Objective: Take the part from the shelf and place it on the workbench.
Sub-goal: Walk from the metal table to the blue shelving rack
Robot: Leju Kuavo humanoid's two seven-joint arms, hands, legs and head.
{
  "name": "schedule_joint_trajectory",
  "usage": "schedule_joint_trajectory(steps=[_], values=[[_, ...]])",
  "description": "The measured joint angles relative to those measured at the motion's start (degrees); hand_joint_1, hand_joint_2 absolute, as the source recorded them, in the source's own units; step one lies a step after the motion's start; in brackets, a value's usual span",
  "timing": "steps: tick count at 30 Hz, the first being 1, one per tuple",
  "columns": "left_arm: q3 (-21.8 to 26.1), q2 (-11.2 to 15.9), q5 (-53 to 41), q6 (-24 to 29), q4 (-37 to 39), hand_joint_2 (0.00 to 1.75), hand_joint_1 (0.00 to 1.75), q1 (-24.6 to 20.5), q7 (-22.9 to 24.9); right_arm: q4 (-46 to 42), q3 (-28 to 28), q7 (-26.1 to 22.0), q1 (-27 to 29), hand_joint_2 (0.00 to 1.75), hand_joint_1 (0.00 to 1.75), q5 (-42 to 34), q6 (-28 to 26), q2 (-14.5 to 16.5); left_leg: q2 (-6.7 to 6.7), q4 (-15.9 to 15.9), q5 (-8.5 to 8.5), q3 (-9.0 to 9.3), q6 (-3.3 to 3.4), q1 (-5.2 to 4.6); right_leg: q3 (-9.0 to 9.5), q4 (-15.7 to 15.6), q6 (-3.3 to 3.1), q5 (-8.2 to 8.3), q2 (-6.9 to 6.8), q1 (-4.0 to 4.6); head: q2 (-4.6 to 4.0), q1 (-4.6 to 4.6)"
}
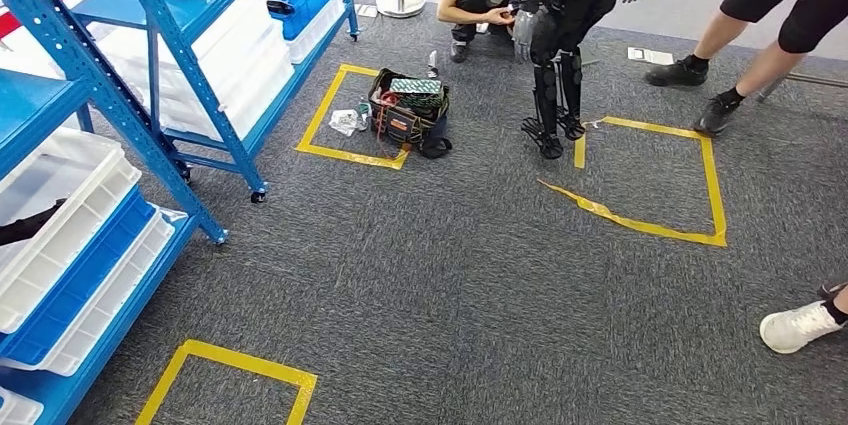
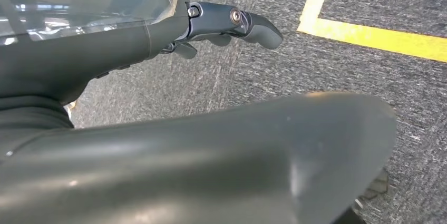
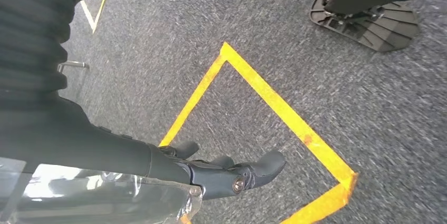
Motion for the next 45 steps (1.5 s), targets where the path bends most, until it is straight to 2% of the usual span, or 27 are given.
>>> schedule_joint_trajectory(steps=[1,3,4,6,8,10,11,13,15,17,19,21,23,25,26,28,31,32,34,35,36,38,39,41,42,43,45], values=[[-0.18,0.03,-0.17,-0.18,0.00,0.00,0.00,-0.09,-0.08,0.00,-0.31,-0.19,0.17,1.75,0.00,-0.23,-0.19,-0.02,0.50,-1.49,0.21,0.79,0.32,-0.21,0.16,0.02,0.32,-0.13,-0.52,0.15,0.00,0.10],[-0.38,0.13,-0.41,-0.38,0.00,0.00,0.00,-0.12,-0.26,0.00,-0.86,-0.42,0.40,1.75,0.00,-0.55,-0.49,0.00,-0.55,-1.94,0.24,0.69,1.11,-0.62,0.54,-0.10,0.99,-0.24,-1.65,0.22,0.00,0.32],[-0.50,0.19,-0.54,-0.45,0.00,0.00,0.00,-0.05,-0.36,-0.01,-1.12,-0.52,0.44,1.75,0.00,-0.67,-0.62,0.02,-1.19,-2.16,0.43,0.72,1.52,-0.60,0.65,0.06,1.34,-0.42,-1.50,0.09,0.00,0.32],[-0.82,0.34,-0.74,-0.58,-0.02,0.00,0.00,-0.05,-0.56,-0.04,-1.47,-0.69,0.64,1.75,0.00,-0.78,-0.76,0.11,-2.47,-2.67,0.97,0.82,2.34,-0.27,-0.52,2.65,1.64,-1.98,1.39,-0.11,0.00,0.37],[-1.14,0.42,-0.82,-0.80,-0.03,0.00,0.00,-0.21,-0.70,-0.04,-1.75,-0.80,1.06,1.75,0.00,-0.90,-0.83,0.15,-3.93,-2.81,1.27,0.71,2.77,-0.11,-3.94,9.86,1.35,-5.25,4.92,-0.26,0.00,0.52],[-1.39,0.44,-0.90,-1.04,-0.02,0.00,0.00,-0.25,-0.79,-0.03,-2.09,-0.83,1.61,1.75,0.00,-1.01,-0.94,0.12,-5.74,-2.79,1.38,0.56,2.84,-0.16,-7.15,16.45,1.43,-7.37,5.80,-0.28,0.00,0.58],[-1.49,0.44,-0.98,-1.12,-0.02,0.00,0.00,-0.19,-0.82,-0.02,-2.27,-0.83,1.84,1.75,0.00,-1.06,-1.02,0.10,-6.65,-2.77,1.42,0.56,2.81,-0.16,-7.46,16.85,1.77,-7.10,5.92,-0.32,0.00,0.60],[-1.64,0.44,-1.20,-1.25,-0.02,0.00,0.00,-0.09,-0.87,-0.02,-2.53,-0.85,2.06,1.75,0.00,-1.15,-1.16,0.09,-8.34,-2.73,1.52,0.67,2.61,-0.08,-4.73,10.67,2.75,-3.98,6.75,-0.53,0.00,0.60],[-1.76,0.43,-1.36,-1.41,-0.02,0.00,0.00,-0.14,-0.95,-0.01,-2.70,-0.88,2.12,1.75,0.00,-1.24,-1.25,0.08,-9.80,-2.60,1.61,0.63,2.15,-0.18,-1.25,2.80,2.97,-0.95,8.90,-0.72,0.00,0.59],[-1.85,0.45,-1.42,-1.54,-0.02,0.00,0.00,-0.11,-1.02,-0.01,-2.84,-0.93,2.09,1.75,0.00,-1.31,-1.28,0.10,-10.86,-2.57,1.75,0.36,1.52,-0.31,-0.01,0.11,2.22,-0.07,9.74,-0.56,0.00,0.55],[-1.89,0.53,-1.44,-1.61,-0.02,0.00,0.00,0.08,-1.03,-0.02,-2.93,-0.97,2.04,1.75,0.00,-1.33,-1.34,0.15,-11.50,-2.60,1.91,-0.01,0.88,-0.17,0.15,0.03,1.28,0.26,8.51,-0.57,0.00,0.53],[-1.91,0.60,-1.47,-1.73,-0.02,0.00,0.00,0.17,-1.00,-0.02,-2.98,-1.00,2.12,1.75,0.00,-1.32,-1.51,0.15,-9.07,-0.53,0.37,-1.15,0.37,-0.22,0.15,-0.22,0.32,0.59,7.13,-0.84,0.00,0.31],[-2.05,0.60,-1.52,-1.90,-0.02,0.00,0.00,0.06,-0.96,-0.02,-3.01,-1.03,2.38,1.75,0.00,-1.29,-1.67,0.15,-5.30,5.82,-3.46,-4.10,0.01,-0.30,0.07,-0.31,-0.36,0.62,5.51,-0.74,0.00,-0.03],[-2.27,0.57,-1.69,-2.07,-0.02,0.00,0.00,0.01,-0.93,-0.01,-3.02,-1.04,2.72,1.75,0.00,-1.22,-1.71,0.12,-3.93,12.55,-6.30,-7.24,-0.28,-0.16,-0.01,-0.30,-0.62,0.53,3.71,-0.46,0.00,-0.13],[-2.38,0.56,-1.80,-2.14,-0.02,0.00,0.00,0.05,-0.91,0.00,-3.02,-1.04,2.79,1.75,0.00,-1.16,-1.72,0.09,-3.70,13.64,-6.29,-7.68,-0.37,-0.07,-0.05,-0.28,-0.65,0.49,2.87,-0.39,0.00,-0.13],[-2.59,0.61,-1.99,-2.21,-0.02,0.00,0.00,0.15,-0.87,0.00,-3.02,-1.05,2.76,1.75,0.00,-1.01,-1.72,0.09,-2.80,9.41,-3.54,-5.12,-0.36,0.06,0.03,-0.27,-0.61,0.40,1.43,-0.36,0.00,-0.16],[-2.74,0.69,-2.10,-2.25,-0.02,0.00,0.00,-0.12,-0.86,-0.01,-3.02,-1.05,2.76,1.75,0.00,-0.77,-1.72,0.11,1.41,-0.60,-0.05,0.72,0.35,-0.34,0.49,-0.12,-0.02,-0.03,-0.42,0.23,0.00,-0.19],[-2.76,0.69,-2.14,-2.27,-0.02,0.00,0.00,-0.26,-0.86,-0.01,-3.02,-1.04,2.75,1.75,0.00,-0.70,-1.72,0.10,1.92,-1.79,0.07,1.27,0.69,-0.56,0.62,-0.10,0.22,-0.15,-1.09,0.46,0.00,-0.14],[-2.77,0.71,-2.22,-2.30,-0.02,0.00,0.00,-0.32,-0.85,-0.03,-3.02,-1.04,2.60,1.75,0.00,-0.62,-1.72,0.08,0.47,-2.29,0.31,1.11,1.46,-0.73,0.73,-0.11,0.75,-0.32,-2.39,0.61,0.00,0.00],[-2.78,0.72,-2.28,-2.31,-0.02,0.00,0.00,-0.24,-0.84,-0.06,-3.02,-1.07,2.48,1.75,0.00,-0.62,-1.72,0.05,-0.27,-2.54,0.55,1.10,1.85,-0.67,0.61,0.28,1.03,-0.64,-1.86,0.48,0.00,0.04],[-2.78,0.75,-2.33,-2.31,-0.03,0.00,0.00,-0.20,-0.81,-0.09,-3.02,-1.10,2.42,1.75,0.00,-0.62,-1.72,0.05,-0.98,-2.79,0.85,1.10,2.28,-0.52,0.10,1.49,1.20,-1.39,-0.44,0.37,0.00,0.10],[-2.81,0.81,-2.39,-2.32,-0.05,0.00,0.00,-0.34,-0.78,-0.11,-3.03,-1.20,2.53,1.75,0.00,-0.66,-1.73,0.02,-2.48,-3.06,1.33,0.93,2.93,-0.25,-2.68,7.51,1.11,-4.30,3.66,0.03,0.00,0.27],[-2.82,0.83,-2.40,-2.32,-0.06,0.00,0.00,-0.45,-0.78,-0.11,-3.04,-1.23,2.67,1.75,0.00,-0.71,-1.75,0.02,-3.40,-3.05,1.48,0.74,3.11,-0.17,-4.69,11.71,0.99,-5.96,4.92,-0.04,0.00,0.31],[-2.83,0.81,-2.39,-2.33,-0.07,0.00,0.00,-0.45,-0.82,-0.09,-3.07,-1.25,3.00,1.75,0.00,-0.85,-1.82,-0.04,-5.38,-3.00,1.70,0.52,3.11,-0.10,-7.35,17.07,1.38,-7.40,5.75,-0.27,0.00,0.33],[-2.83,0.78,-2.39,-2.34,-0.07,0.00,0.00,-0.37,-0.87,-0.09,-3.09,-1.29,3.11,1.75,0.00,-0.94,-1.87,-0.08,-6.30,-2.97,1.78,0.50,2.99,-0.03,-7.16,16.49,1.91,-6.70,5.87,-0.44,0.00,0.34],[-2.83,0.75,-2.39,-2.36,-0.07,0.00,0.00,-0.31,-0.93,-0.09,-3.15,-1.34,3.18,1.75,0.00,-1.03,-1.92,-0.10,-7.17,-2.94,1.87,0.52,2.82,0.09,-5.88,13.59,2.57,-5.21,6.15,-0.68,0.00,0.34],[-2.84,0.73,-2.40,-2.40,-0.07,0.00,0.00,-0.33,-1.17,-0.09,-3.42,-1.48,3.21,1.75,0.00,-1.21,-2.05,-0.10,-8.77,-2.66,1.94,0.36,2.18,0.18,-2.15,5.17,3.58,-1.89,8.30,-1.27,0.00,0.43]])
